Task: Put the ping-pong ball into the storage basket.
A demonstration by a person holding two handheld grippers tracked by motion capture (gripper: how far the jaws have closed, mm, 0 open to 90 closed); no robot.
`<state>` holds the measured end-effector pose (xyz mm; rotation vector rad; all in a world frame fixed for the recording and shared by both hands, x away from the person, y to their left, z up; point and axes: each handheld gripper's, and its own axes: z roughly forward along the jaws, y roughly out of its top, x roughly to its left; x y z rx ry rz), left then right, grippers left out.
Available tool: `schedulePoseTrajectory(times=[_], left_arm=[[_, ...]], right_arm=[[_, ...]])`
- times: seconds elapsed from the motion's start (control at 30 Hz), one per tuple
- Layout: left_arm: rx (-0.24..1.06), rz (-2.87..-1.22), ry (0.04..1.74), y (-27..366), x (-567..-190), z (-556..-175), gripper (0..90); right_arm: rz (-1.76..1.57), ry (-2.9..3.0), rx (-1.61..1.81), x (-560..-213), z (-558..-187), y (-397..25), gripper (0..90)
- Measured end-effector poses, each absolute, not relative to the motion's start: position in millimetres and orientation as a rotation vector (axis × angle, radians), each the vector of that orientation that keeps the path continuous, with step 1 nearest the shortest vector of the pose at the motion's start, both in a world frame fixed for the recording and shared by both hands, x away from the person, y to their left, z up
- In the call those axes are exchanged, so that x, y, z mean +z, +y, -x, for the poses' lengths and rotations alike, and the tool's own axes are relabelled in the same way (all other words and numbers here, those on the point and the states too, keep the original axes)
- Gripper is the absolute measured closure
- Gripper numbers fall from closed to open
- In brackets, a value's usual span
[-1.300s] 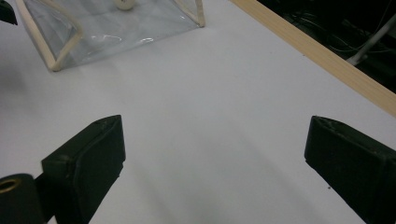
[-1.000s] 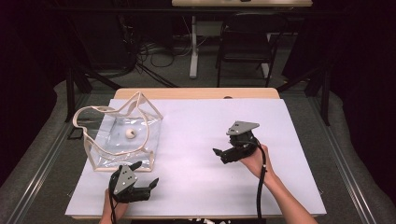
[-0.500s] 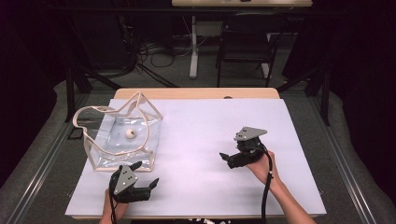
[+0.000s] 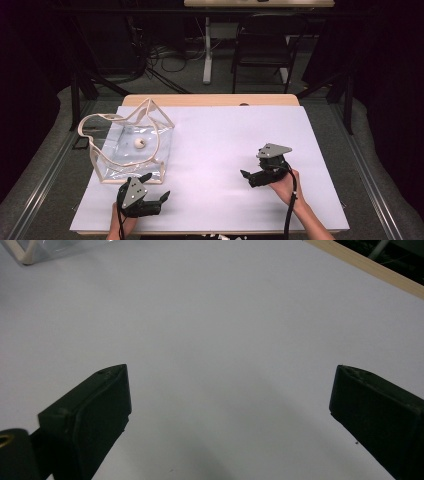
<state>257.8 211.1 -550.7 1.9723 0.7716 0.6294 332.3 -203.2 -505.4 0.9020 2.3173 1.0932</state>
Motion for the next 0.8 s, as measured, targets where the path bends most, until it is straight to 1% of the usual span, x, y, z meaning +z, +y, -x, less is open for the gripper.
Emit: schedulePoseTrajectory(times=[0.8], left_arm=[[0.626, -1.976, 0.777, 210, -551, -258, 16.3]], right_arm=[[-0.897, 2.275, 1.084, -531, -304, -220, 1.0]])
